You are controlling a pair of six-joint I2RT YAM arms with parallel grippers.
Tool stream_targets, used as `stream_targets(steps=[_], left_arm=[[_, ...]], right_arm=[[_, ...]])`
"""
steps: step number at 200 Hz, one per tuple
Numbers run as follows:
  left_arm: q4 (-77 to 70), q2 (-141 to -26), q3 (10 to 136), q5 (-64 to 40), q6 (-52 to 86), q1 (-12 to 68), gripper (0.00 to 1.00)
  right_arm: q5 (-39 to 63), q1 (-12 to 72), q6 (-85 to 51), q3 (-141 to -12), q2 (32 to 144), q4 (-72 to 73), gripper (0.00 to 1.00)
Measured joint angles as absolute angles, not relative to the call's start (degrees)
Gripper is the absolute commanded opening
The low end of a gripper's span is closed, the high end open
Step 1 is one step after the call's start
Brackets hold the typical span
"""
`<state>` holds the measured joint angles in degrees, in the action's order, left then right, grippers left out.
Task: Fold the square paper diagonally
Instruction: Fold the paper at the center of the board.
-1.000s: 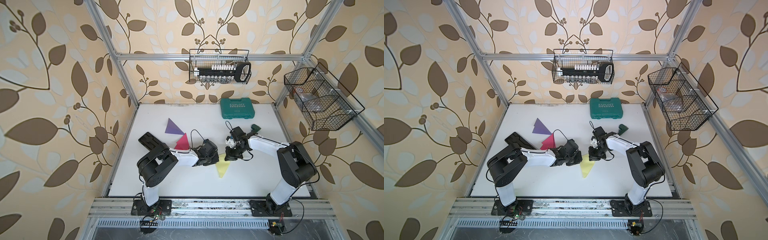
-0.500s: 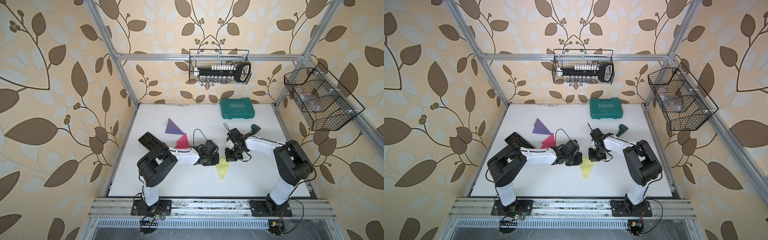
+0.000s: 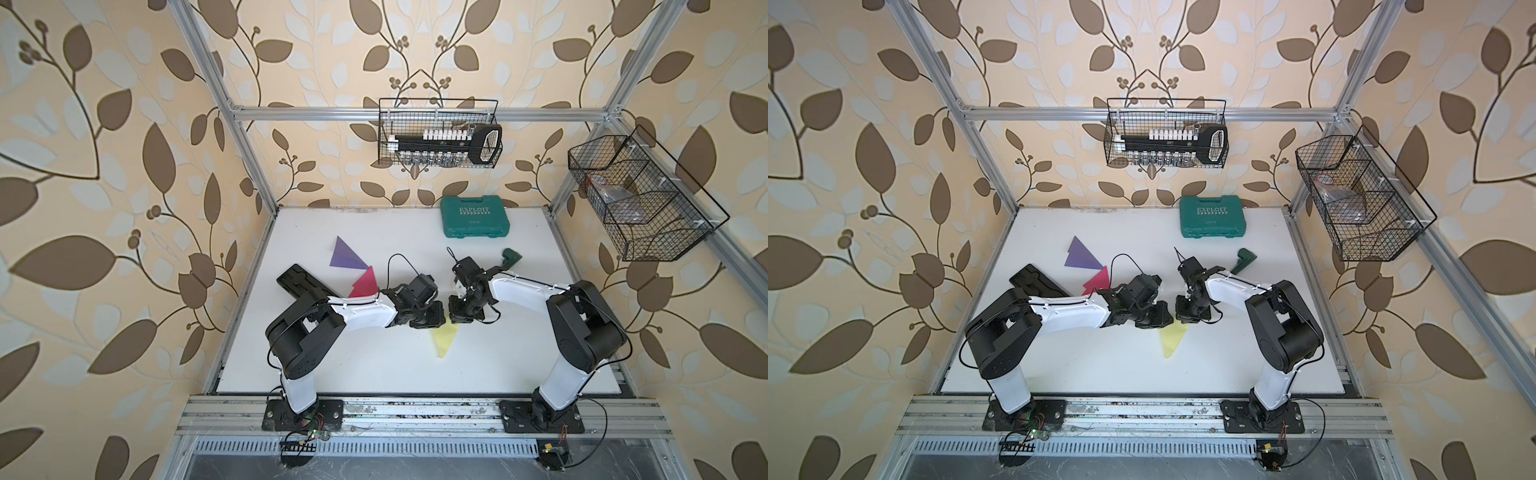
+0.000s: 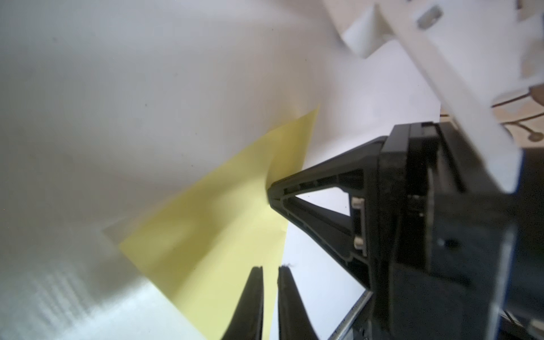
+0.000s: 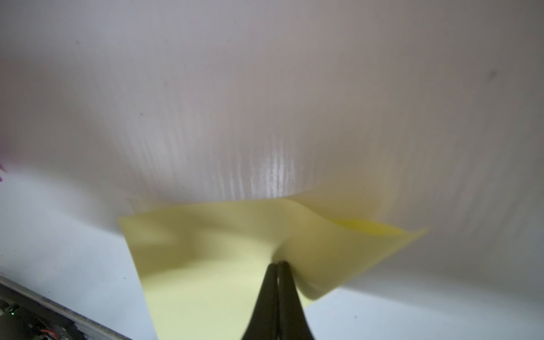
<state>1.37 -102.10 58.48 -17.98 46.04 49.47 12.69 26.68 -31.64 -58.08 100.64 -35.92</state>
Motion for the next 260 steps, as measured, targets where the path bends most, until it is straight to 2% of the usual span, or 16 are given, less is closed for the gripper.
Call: stream_targets(steps=[89,260], left_arm=[[-0.34,-103.28,57.23,-19.38,47.59,53.41,0.03],[-14.11,-108.88,52.49,-23.2,48.62,54.78,0.0]], right_arm=[[13.54,26.35,-33.19,-58.06,100.62,-35.86,0.0],[16.05,21.8,-29.61,-57.41,99.98,-37.52,0.0]])
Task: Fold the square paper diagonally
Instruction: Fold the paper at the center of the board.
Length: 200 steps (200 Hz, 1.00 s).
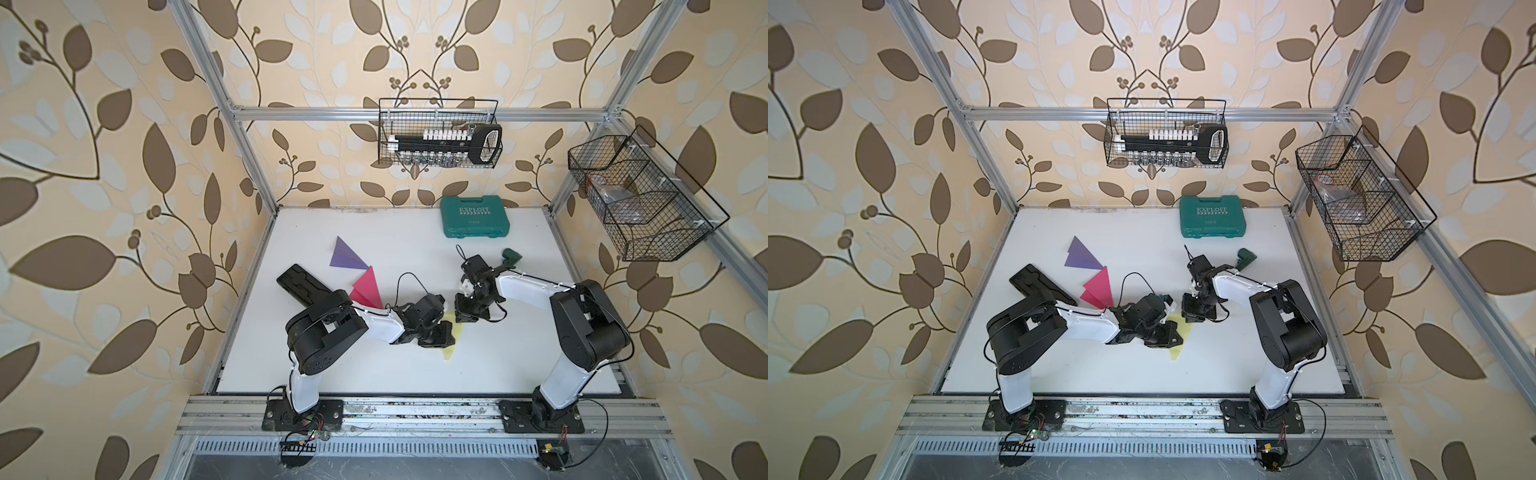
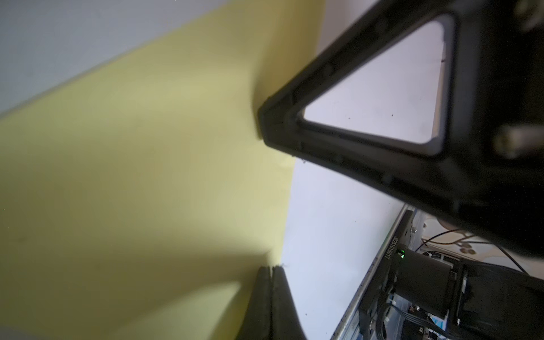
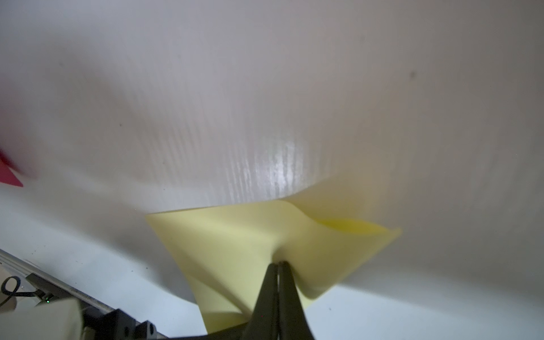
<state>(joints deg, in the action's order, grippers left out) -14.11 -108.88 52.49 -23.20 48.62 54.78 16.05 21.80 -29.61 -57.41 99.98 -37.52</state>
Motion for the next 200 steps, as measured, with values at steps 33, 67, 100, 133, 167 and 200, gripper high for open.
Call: stream_targets(steps=[33,67,100,133,167,200], left_arm=[[-15.16,-109.08,52.25,-23.55,49.54,54.78,0.0],[-15.59,-109.08,52.03,-23.55,49.98,54.78,0.0],[-15.68,-109.08,51.96,-23.53,50.0,54.78,0.0],[-15.68,-109.08,51.96,-23.53,49.98,54.78,0.0],[-15.64,-109.08,51.99,-23.53,49.95,54.78,0.0],[-15.44,-109.08,51.99,-23.53,49.76,54.78,0.0]], right_arm=[[15.81,18.35,-28.14,-57.3,99.94,-38.04,0.0],[16.64,15.55,-27.11,-57.3,100.27,-38.02,0.0],[17.12,12.08,-25.87,-57.3,100.27,-37.98,0.0],[18.74,12.1,-23.14,-57.32,99.39,-37.89,0.0],[20.91,17.52,-18.63,-57.67,93.47,-38.61,0.0],[20.99,20.67,-14.06,-59.07,93.21,-41.45,0.0]])
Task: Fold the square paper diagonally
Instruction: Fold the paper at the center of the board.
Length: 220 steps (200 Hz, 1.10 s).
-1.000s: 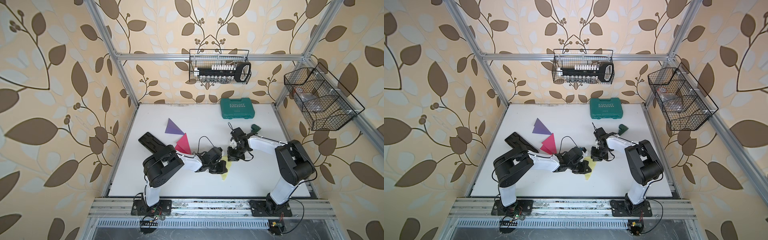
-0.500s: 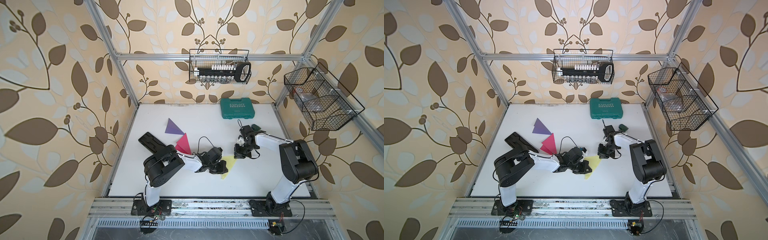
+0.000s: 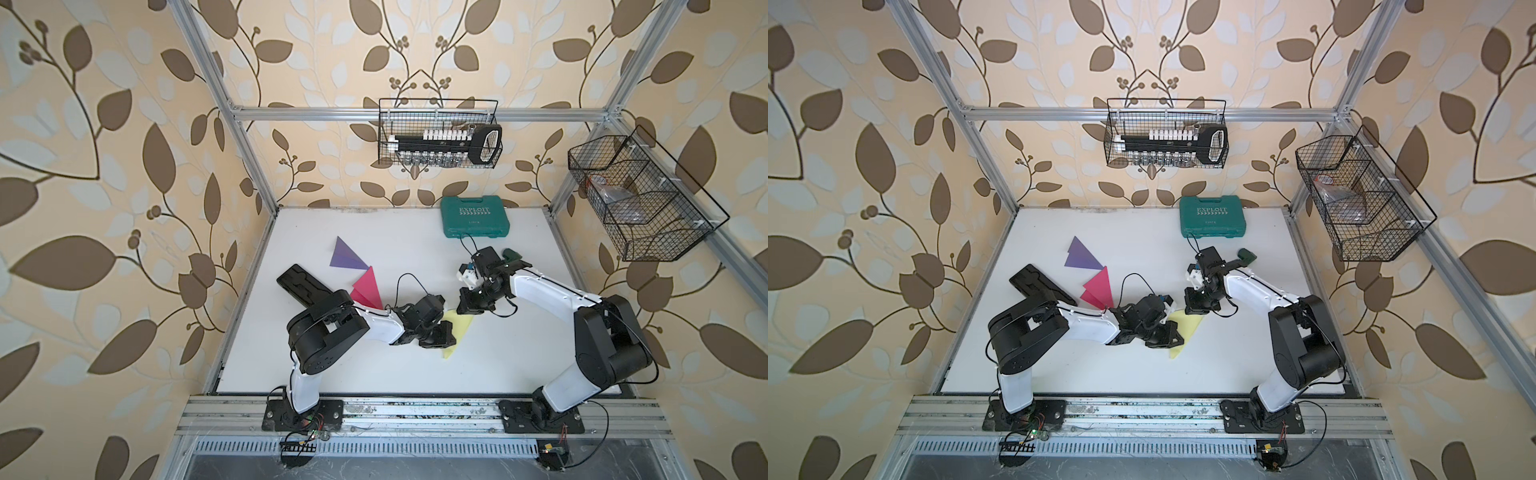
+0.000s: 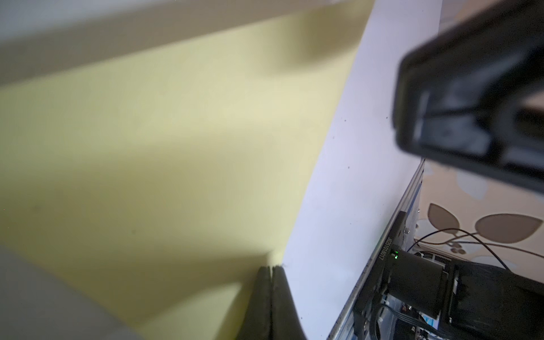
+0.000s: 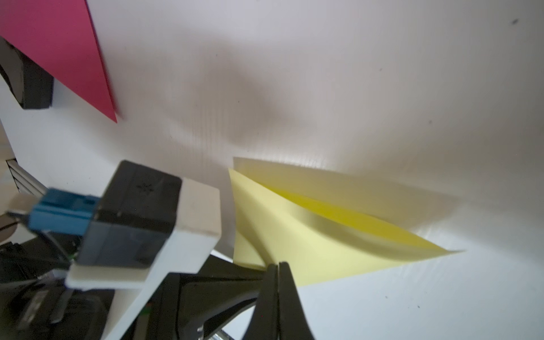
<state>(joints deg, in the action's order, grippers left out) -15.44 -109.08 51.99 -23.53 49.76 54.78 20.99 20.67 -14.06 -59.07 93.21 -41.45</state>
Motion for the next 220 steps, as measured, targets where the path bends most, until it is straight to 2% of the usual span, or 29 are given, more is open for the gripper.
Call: stream_targets(steps=[91,220], left_arm=[[-13.3,-107.83,51.44,-23.53,47.92,54.78,0.0],[-13.67,-107.04,50.24,-23.18,46.83,54.7,0.0]], right_arm=[[14.22,26.44,-7.16,-61.98,101.01,-48.18,0.0],[10.35,26.55,-10.87,-64.05,104.77,-50.59,0.0]])
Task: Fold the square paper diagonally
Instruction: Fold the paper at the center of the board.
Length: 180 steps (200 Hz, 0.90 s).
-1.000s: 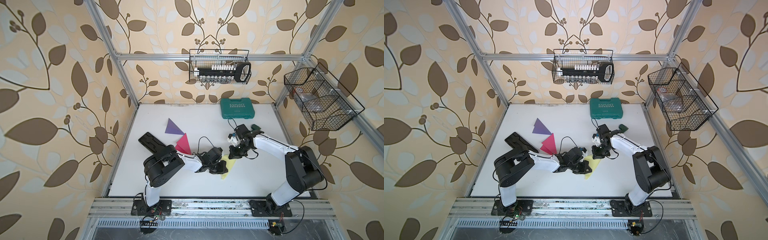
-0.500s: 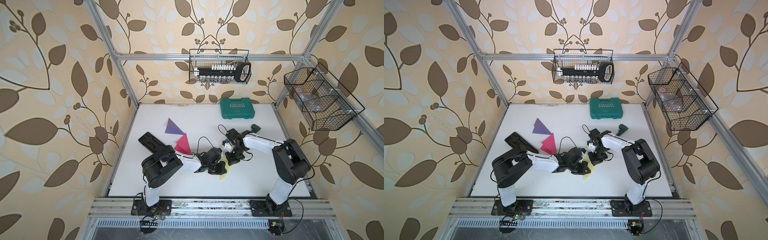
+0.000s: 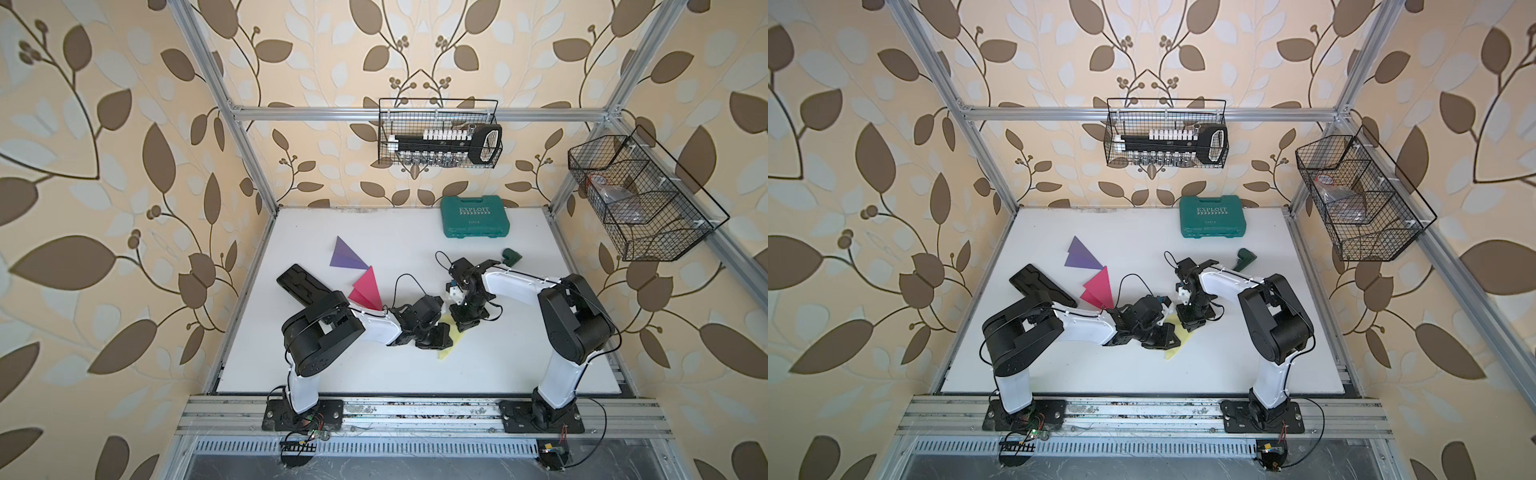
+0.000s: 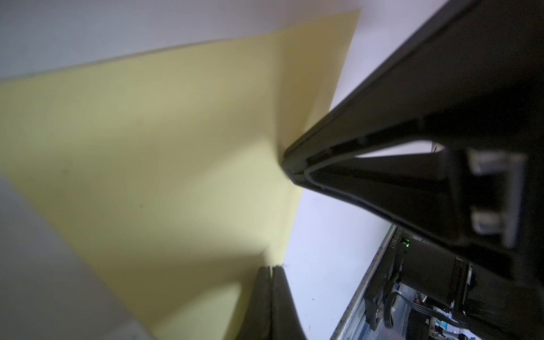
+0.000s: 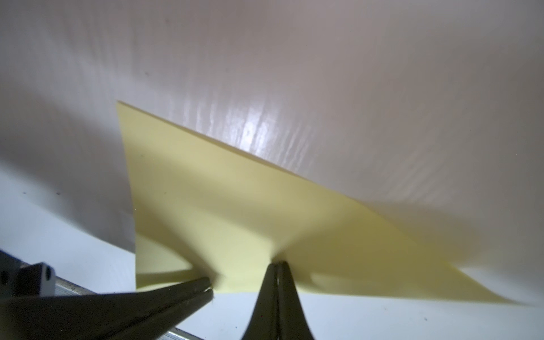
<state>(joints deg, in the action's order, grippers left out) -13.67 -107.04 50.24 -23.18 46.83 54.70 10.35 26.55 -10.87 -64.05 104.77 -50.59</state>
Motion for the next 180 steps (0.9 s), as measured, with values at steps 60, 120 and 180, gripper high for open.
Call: stream_targets(steps=[60,120,180], left_arm=[[-13.76,-106.94,50.09,-22.94,46.83,54.68,0.0],[-13.8,-106.94,50.04,-22.81,46.81,54.65,0.0],[-13.76,-106.91,50.04,-22.68,46.61,54.65,0.0]], right_arm=[[10.0,21.89,-12.91,-64.05,104.77,-51.42,0.0],[10.31,17.98,-13.52,-64.05,104.77,-51.4,0.0],[11.31,14.06,-13.47,-64.93,105.58,-51.88,0.0]])
